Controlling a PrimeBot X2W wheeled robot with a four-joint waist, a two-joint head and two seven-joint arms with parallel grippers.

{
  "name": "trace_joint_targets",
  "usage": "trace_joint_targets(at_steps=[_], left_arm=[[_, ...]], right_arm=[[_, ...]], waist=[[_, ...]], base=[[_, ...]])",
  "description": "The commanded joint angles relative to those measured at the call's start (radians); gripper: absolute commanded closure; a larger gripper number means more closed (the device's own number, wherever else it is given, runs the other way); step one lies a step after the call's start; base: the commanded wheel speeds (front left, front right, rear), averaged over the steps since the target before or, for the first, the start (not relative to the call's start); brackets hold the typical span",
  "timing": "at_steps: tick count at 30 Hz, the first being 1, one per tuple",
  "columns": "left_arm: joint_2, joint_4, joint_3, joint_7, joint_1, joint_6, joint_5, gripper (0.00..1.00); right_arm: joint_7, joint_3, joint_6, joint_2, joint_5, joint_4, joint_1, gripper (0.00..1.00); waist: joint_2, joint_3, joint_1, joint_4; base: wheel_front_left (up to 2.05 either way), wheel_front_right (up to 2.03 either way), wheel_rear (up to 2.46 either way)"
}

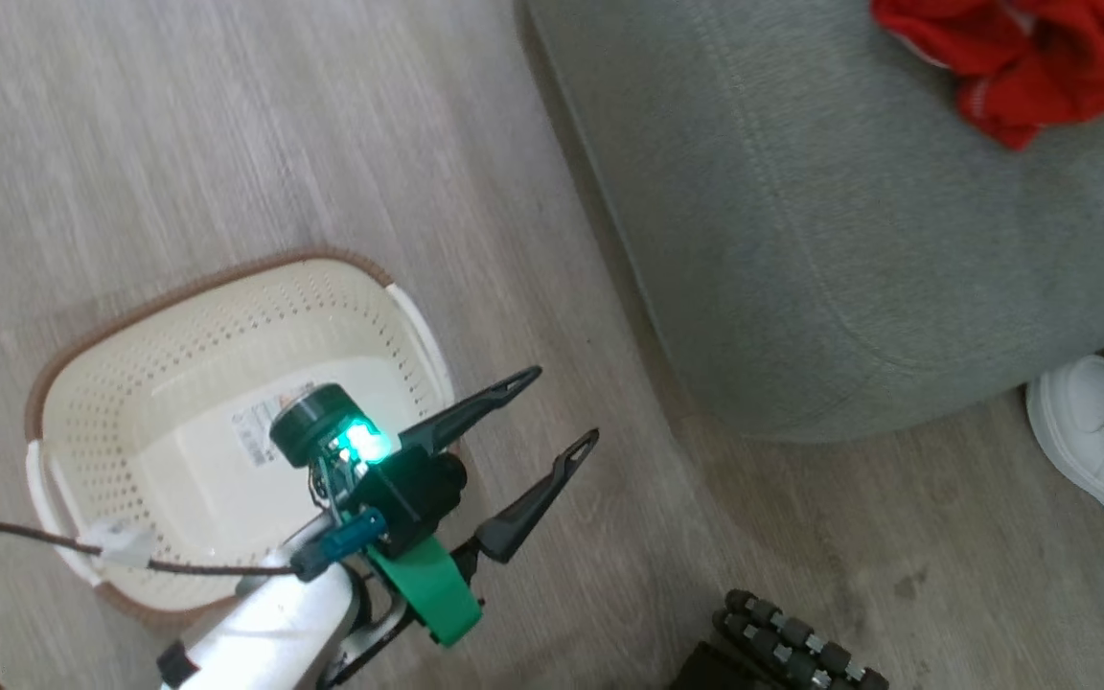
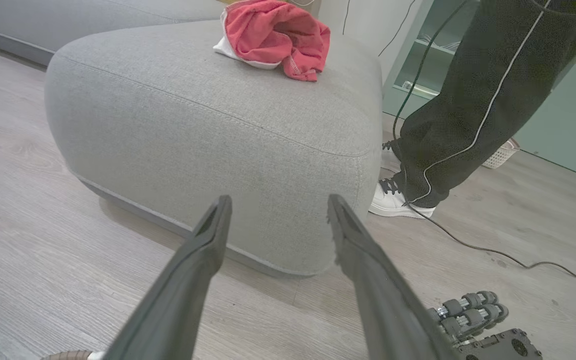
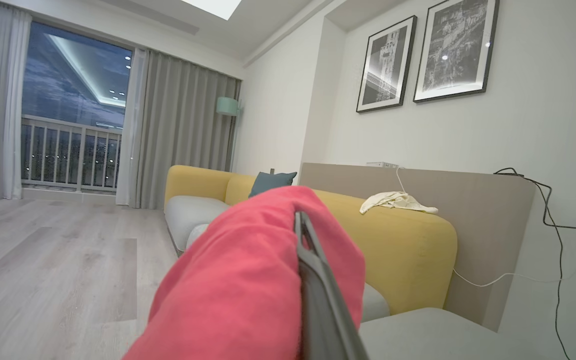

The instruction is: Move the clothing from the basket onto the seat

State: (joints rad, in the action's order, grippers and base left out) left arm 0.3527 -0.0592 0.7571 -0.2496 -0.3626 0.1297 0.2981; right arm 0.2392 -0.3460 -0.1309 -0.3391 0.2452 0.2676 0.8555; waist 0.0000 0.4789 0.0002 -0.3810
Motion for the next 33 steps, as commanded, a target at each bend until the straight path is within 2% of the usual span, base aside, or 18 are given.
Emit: trace_joint_targets(at_steps=[1,8,16,33], left_arm=[[0.018,0.043,-0.024,-0.012,-0.03,0.001,0.005,0.0],[0.051,0.061,-0.023,-0.012,-0.069,0.001,-0.001,0.0],[0.07,0.069,-0.026,-0.012,-0.094,0.001,-0.006,0.0],[0.081,0.072,-0.032,-0.012,-0.112,0.001,-0.006,0.0]], right_arm=[[-0.013,-0.018,0.0,-0.043,-0.014,-0.017,0.046,1.0],[-0.042,-0.097,0.0,-0.058,-0.099,0.092,0.146,1.0],[-0.033,-0.2,0.0,-0.029,-0.198,0.276,0.208,1.0],[-0.002,-0.236,0.0,0.042,-0.447,0.592,0.225,1.0]], waist=[[0.0,0.041,-0.0002,0.036],[0.0,0.115,-0.0002,0.092],[0.0,0.173,-0.0002,0.142],[0.0,0.219,-0.0002,0.177]], base=[[0.0,0.0,0.0],[0.0,0.0,0.0],[0.0,0.0,0.0],[0.0,0.0,0.0]])
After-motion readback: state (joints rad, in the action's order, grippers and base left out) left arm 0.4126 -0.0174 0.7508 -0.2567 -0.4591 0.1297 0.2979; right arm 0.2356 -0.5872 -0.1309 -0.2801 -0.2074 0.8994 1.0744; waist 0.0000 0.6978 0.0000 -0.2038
